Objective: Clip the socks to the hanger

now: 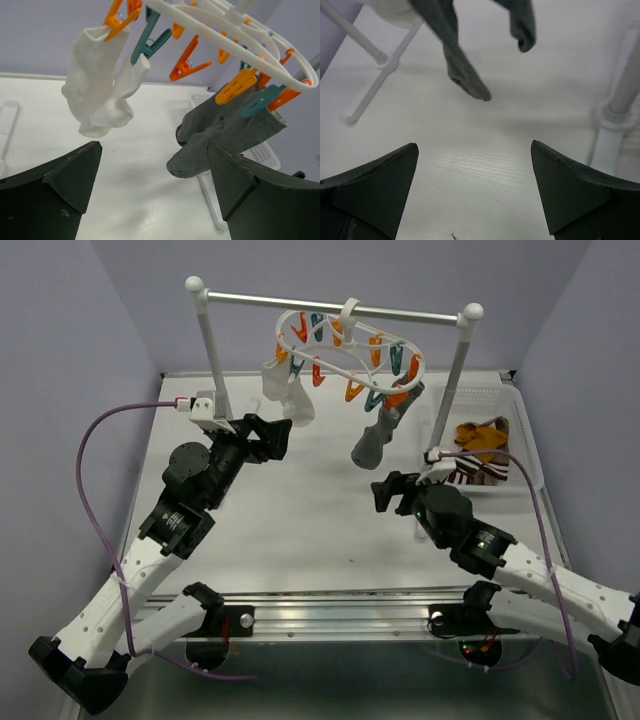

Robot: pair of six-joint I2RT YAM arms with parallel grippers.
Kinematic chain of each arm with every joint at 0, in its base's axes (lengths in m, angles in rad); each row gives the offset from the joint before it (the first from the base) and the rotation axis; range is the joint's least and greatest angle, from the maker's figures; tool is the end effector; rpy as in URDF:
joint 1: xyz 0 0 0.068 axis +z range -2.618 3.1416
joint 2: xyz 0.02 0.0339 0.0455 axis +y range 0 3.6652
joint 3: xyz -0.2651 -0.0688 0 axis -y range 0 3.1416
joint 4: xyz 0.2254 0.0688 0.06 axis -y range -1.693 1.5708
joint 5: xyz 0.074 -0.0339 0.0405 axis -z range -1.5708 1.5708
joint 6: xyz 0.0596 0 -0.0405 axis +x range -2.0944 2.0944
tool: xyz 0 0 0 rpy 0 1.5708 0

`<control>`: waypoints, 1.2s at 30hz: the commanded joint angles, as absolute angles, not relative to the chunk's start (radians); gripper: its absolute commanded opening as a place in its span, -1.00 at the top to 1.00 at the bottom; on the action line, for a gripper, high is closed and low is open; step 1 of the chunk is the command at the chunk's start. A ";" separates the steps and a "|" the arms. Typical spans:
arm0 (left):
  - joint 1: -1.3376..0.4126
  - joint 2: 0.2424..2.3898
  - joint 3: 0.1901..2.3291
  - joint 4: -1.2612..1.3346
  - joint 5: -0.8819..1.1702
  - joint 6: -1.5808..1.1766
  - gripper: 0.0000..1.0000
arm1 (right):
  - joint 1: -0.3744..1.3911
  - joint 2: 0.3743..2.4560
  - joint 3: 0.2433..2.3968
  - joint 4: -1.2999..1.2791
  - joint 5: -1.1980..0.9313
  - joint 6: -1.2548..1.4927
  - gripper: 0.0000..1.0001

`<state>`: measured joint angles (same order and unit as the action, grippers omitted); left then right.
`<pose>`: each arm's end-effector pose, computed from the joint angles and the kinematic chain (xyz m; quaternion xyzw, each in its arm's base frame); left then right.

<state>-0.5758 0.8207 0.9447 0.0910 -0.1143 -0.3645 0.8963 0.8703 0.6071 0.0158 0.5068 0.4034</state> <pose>0.1594 -0.0954 0.4233 0.0218 0.6273 -0.3203 0.7095 0.1504 0.1418 0.2846 -0.0369 0.7783 0.2024 0.5933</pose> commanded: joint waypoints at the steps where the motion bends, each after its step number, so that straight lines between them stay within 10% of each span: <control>1: -0.575 0.792 0.924 0.123 -0.166 -0.380 -0.98 | 0.813 0.706 0.675 -0.283 0.750 0.560 -1.00; 12: -0.575 0.765 0.931 0.002 -0.228 -0.500 -0.98 | 0.617 0.891 0.940 -0.497 0.855 0.492 -1.00; 36: -0.574 0.724 0.825 0.097 -0.445 -0.465 -0.98 | -0.098 1.472 1.001 -0.104 0.299 0.368 -1.00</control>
